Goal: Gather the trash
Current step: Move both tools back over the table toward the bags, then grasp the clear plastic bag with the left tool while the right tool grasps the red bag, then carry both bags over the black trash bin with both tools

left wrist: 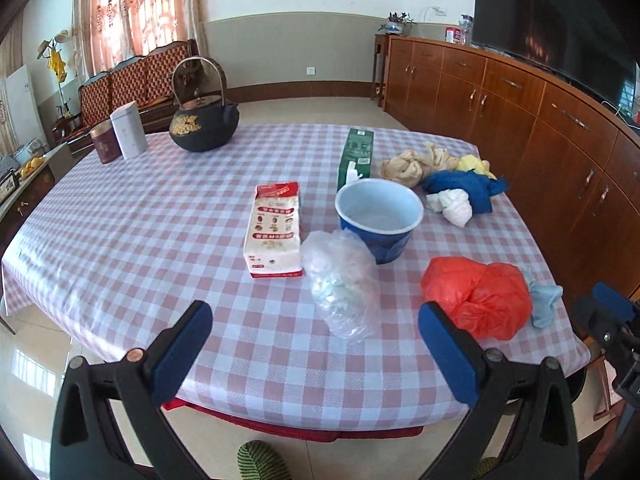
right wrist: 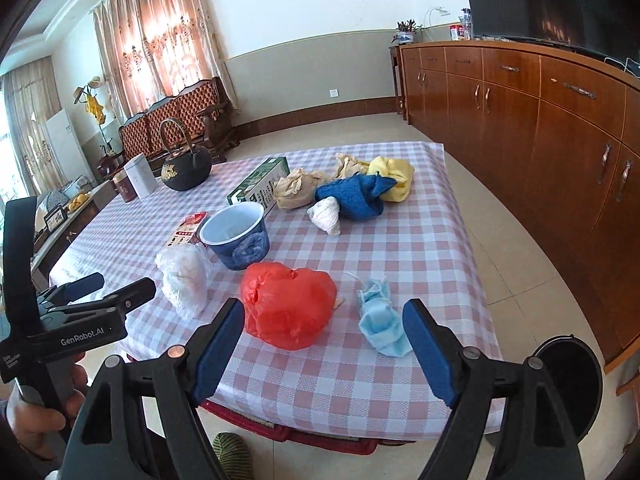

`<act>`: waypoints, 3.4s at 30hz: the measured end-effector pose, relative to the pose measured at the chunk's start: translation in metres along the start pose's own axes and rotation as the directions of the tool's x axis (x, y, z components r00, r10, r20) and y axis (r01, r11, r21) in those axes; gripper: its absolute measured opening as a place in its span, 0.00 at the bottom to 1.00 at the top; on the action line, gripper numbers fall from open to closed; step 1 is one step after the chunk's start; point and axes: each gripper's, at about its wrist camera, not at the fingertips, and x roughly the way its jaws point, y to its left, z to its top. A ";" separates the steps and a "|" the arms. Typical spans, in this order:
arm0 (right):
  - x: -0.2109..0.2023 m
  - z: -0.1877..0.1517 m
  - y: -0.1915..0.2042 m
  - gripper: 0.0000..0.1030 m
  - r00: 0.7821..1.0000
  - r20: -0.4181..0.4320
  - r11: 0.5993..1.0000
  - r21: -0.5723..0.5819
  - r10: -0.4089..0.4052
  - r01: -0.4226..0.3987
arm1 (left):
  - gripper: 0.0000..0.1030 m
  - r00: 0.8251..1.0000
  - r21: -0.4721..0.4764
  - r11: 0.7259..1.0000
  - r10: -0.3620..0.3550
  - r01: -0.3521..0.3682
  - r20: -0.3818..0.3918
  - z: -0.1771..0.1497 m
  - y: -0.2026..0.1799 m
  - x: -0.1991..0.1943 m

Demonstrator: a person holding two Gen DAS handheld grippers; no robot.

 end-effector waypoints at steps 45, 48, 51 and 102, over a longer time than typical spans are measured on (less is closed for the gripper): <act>0.111 0.003 0.035 0.43 0.987 -0.151 0.997 -0.034 0.061 -0.067 | 0.42 0.989 -0.003 0.991 -0.132 0.133 -0.070 -0.001 -0.011 0.061; 0.105 0.004 0.034 0.41 0.987 -0.138 0.996 -0.022 0.083 -0.087 | 0.42 0.986 -0.003 0.988 -0.155 0.155 -0.058 -0.001 -0.011 0.056; 0.094 0.007 0.035 0.41 0.989 -0.114 0.995 -0.018 0.092 -0.095 | 0.42 0.985 -0.002 0.986 -0.167 0.167 -0.042 -0.001 -0.012 0.046; -0.141 -0.074 -0.226 0.41 0.941 0.039 0.877 0.376 -0.337 0.298 | 0.42 0.806 0.313 0.746 -0.570 0.588 -0.157 -0.034 -0.276 -0.048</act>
